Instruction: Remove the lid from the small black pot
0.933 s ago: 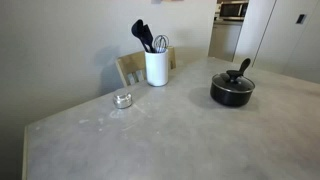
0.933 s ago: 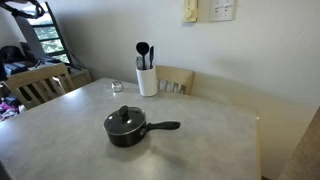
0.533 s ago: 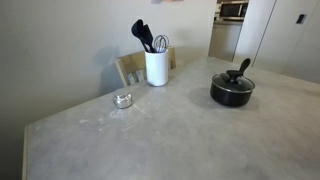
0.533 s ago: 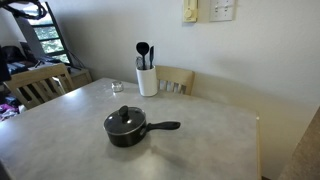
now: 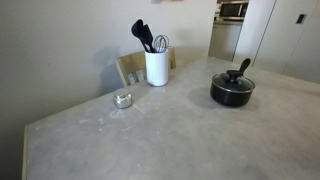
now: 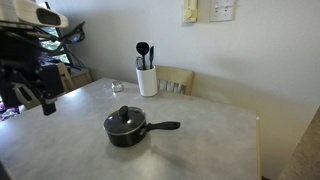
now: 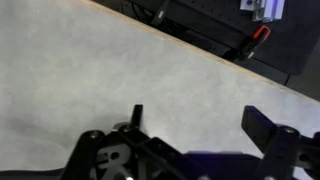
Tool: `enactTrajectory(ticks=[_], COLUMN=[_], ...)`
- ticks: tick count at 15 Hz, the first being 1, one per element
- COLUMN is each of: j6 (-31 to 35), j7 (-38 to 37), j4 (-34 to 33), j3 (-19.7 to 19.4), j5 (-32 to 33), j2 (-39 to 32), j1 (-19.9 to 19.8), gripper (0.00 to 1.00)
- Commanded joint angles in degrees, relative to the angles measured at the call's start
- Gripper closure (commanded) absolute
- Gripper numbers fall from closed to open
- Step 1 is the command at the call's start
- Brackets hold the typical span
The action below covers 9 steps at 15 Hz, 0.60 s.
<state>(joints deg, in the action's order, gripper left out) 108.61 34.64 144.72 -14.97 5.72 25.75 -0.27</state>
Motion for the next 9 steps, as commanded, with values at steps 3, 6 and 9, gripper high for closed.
enactTrajectory(ticks=[3, 6, 9], j6=[4.6, 4.8, 16.5], j7=[2.8, 3.0, -1.0], j4=[-1.0, -1.8, -1.1], j3=[1.0, 1.1, 1.2], j5=[-0.5, -0.5, -0.6], j2=[-4.7, -5.6, -9.4], j1=[-1.3, -1.4, -1.6], gripper=[0.0, 0.0, 0.0])
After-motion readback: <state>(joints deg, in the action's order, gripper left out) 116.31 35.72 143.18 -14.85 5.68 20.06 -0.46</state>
